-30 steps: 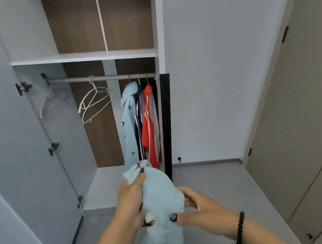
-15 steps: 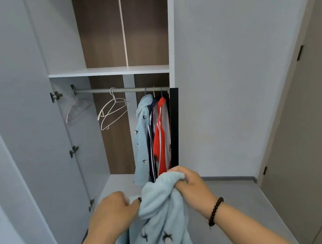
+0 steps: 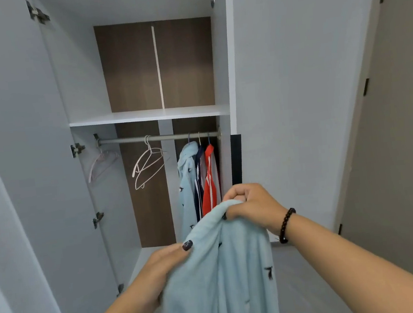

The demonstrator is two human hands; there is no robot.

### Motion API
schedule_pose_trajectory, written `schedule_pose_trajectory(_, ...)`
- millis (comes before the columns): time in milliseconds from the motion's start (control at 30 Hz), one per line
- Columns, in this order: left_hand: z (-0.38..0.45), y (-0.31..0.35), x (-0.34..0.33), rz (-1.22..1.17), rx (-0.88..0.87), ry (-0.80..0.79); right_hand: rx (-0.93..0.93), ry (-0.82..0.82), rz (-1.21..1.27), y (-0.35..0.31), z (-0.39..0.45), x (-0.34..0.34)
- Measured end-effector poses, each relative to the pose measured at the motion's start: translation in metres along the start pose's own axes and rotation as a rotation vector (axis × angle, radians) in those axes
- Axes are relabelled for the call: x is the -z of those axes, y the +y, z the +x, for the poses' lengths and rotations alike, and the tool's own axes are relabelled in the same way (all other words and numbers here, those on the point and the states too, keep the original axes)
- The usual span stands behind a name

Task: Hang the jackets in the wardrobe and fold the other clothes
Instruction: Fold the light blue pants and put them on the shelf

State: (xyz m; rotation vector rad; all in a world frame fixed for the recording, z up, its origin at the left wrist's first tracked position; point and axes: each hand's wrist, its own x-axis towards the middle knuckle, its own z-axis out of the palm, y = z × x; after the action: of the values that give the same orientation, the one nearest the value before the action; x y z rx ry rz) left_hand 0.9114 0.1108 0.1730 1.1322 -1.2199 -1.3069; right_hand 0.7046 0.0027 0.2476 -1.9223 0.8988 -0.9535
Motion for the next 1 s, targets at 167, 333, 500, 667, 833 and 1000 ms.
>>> schedule_pose_trajectory(167, 0.014, 0.039, 0.05, 0.434, -0.213, 0.164, 0.073, -0.045, -0.256, -0.012, -0.004, 0.012)
schedule_pose_trajectory(333, 0.032, 0.047, 0.105, 0.964, -0.227, 0.047, 0.088, 0.166, -0.472, -0.011, -0.016, 0.027)
schedule_pose_trajectory(500, 0.036, 0.052, 0.151, 1.177, -0.276, 0.069, 0.031, 0.033, -0.726, -0.012, -0.031, 0.012)
schedule_pose_trajectory(667, 0.027, 0.07, 0.202, 1.077, -0.279, 0.318, -0.045, 0.034, -0.683, -0.016, -0.034, 0.006)
schedule_pose_trajectory(833, 0.023, 0.077, 0.176, 1.072, -0.302, 0.174, 0.029, 0.058, -0.489, -0.035, -0.004, -0.032)
schedule_pose_trajectory(1000, 0.019, 0.062, 0.096, 0.666, -0.17, -0.134, 0.133, 0.028, -0.405, -0.05, 0.034, -0.078)
